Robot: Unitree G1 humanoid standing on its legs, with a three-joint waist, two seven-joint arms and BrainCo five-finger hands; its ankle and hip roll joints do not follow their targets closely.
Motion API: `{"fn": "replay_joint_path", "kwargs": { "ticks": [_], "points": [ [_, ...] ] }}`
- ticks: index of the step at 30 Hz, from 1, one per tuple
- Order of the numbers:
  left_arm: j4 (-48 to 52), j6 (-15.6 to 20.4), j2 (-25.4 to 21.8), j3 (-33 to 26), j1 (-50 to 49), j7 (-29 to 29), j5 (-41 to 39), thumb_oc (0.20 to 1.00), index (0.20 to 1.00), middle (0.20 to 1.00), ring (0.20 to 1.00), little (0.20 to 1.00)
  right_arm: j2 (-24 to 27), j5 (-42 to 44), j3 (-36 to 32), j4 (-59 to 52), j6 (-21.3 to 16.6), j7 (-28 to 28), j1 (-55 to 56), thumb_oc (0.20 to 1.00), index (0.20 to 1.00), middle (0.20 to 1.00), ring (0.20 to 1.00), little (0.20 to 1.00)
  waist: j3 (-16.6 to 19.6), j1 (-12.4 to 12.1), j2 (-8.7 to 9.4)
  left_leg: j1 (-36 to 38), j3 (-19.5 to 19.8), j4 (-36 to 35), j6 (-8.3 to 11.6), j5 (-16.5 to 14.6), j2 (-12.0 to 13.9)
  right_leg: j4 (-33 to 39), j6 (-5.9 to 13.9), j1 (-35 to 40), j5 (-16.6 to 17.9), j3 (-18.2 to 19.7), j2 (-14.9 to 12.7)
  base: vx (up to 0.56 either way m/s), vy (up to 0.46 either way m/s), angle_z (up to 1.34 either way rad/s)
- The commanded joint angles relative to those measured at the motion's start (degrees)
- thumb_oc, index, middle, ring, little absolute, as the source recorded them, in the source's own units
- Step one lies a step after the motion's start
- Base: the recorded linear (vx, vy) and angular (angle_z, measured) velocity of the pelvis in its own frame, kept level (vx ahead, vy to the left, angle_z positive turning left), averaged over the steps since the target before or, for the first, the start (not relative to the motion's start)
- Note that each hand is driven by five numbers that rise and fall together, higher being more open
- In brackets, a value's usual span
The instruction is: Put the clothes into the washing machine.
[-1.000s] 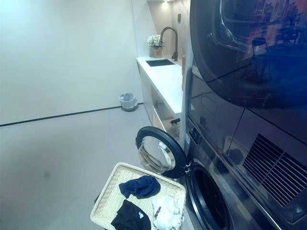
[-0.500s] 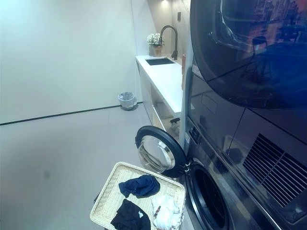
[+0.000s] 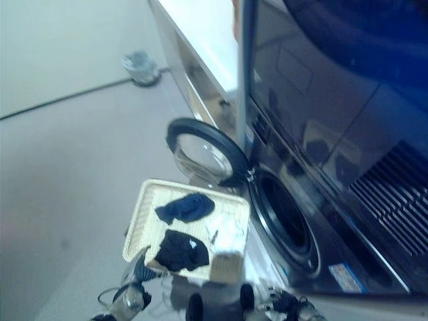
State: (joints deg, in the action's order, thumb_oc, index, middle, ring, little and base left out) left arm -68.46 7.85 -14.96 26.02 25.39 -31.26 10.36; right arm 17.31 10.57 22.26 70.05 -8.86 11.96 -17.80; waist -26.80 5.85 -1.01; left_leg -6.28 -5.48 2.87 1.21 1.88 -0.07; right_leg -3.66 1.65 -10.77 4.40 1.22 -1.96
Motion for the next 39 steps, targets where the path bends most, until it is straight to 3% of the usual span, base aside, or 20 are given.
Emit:
{"fn": "replay_joint_path", "kwargs": {
  "ticks": [1,7,12,20,27,36,37,39],
  "points": [
    [-1.3,-2.1,-0.3,-0.7,0.8,-2.6,-2.9,1.0,1.0,1.0,1.0,1.0,-0.4,2.9,3.4,-3.2,-3.0,-1.2,-1.3,1.0,1.0,1.0,1.0,1.0,0.5,0.7,3.92,-7.3,-2.1,14.2,-2.38,-9.3,-4.6,-3.1,3.98,-5.1,0.0,2.7,-1.7,-0.1,0.063,-0.28],
    [-4.5,-3.4,-3.4,-4.2,8.9,-2.2,-8.1,1.0,1.0,1.0,1.0,1.0,-0.4,6.4,4.6,-6.4,-2.6,-2.3,-5.4,1.0,1.0,1.0,1.0,1.0,-3.0,2.8,5.71,-17.2,-2.7,21.7,-2.57,-10.7,-4.4,-9.3,3.97,-15.7,0.3,4.5,-1.0,-0.07,0.065,-0.25],
    [-6.3,-3.9,-5.8,-5.3,13.5,-2.6,-10.2,1.0,1.0,1.0,1.0,1.0,0.0,8.3,5.4,-8.6,-1.9,-3.8,-6.1,1.0,1.0,1.0,1.0,1.0,-3.0,4.2,6.15,-24.2,-2.8,25.1,-2.26,-11.0,-4.2,-12.0,3.34,-22.7,0.2,4.4,0.0,-0.04,0.054,-0.04],
    [-9.8,-9.0,-10.0,-3.3,21.5,-3.2,-7.8,1.0,1.0,1.0,1.0,1.0,1.6,13.3,6.1,-11.1,-3.7,-3.8,-6.4,1.0,1.0,1.0,1.0,1.0,-3.0,6.0,7.72,-35.3,-2.5,34.0,-1.79,-14.4,-3.2,-16.7,2.71,-32.9,-0.1,3.1,0.3,0.0,0.001,-0.02],
    [-11.1,-9.2,-11.6,-2.2,25.3,-3.4,-8.0,1.0,1.0,1.0,1.0,1.0,2.0,16.1,6.8,-13.3,-5.0,-3.6,-6.1,1.0,1.0,1.0,1.0,1.0,-3.0,6.7,8.78,-40.6,-1.7,37.7,-1.82,-15.5,-3.1,-18.9,2.47,-37.5,0.0,2.6,0.9,0.0,-0.035,-0.04],
    [-12.6,-7.9,-12.4,1.7,32.4,2.5,-7.5,1.0,1.0,1.0,1.0,1.0,2.0,20.4,8.6,-18.3,-5.8,-3.5,-6.8,1.0,1.0,1.0,1.0,1.0,-3.0,8.1,10.85,-47.3,0.3,39.4,-1.48,-15.5,-3.1,-20.2,2.26,-43.2,0.8,2.7,2.2,-0.01,-0.049,-0.04],
    [-12.3,-5.9,-12.4,2.5,33.5,5.0,-8.8,0.514,0.514,0.514,0.514,0.514,2.0,20.6,8.8,-19.2,-5.6,-3.6,-7.0,1.0,1.0,1.0,1.0,1.0,-3.0,8.3,11.22,-47.9,0.6,39.2,-1.39,-15.5,-3.1,-20.0,2.3,-43.8,1.0,2.7,2.4,-0.02,-0.072,-0.04],
    [-12.0,-4.9,-12.0,3.7,34.5,7.4,-8.0,0.225,0.225,0.225,0.225,0.225,2.1,21.0,9.1,-20.4,-5.5,-4.1,-6.9,1.0,1.0,1.0,1.0,1.0,-3.0,8.6,11.54,-48.2,0.9,38.6,-1.12,-15.3,-3.2,-19.5,2.29,-44.1,1.2,2.8,2.7,-0.02,-0.061,-0.09]
  ]
}}
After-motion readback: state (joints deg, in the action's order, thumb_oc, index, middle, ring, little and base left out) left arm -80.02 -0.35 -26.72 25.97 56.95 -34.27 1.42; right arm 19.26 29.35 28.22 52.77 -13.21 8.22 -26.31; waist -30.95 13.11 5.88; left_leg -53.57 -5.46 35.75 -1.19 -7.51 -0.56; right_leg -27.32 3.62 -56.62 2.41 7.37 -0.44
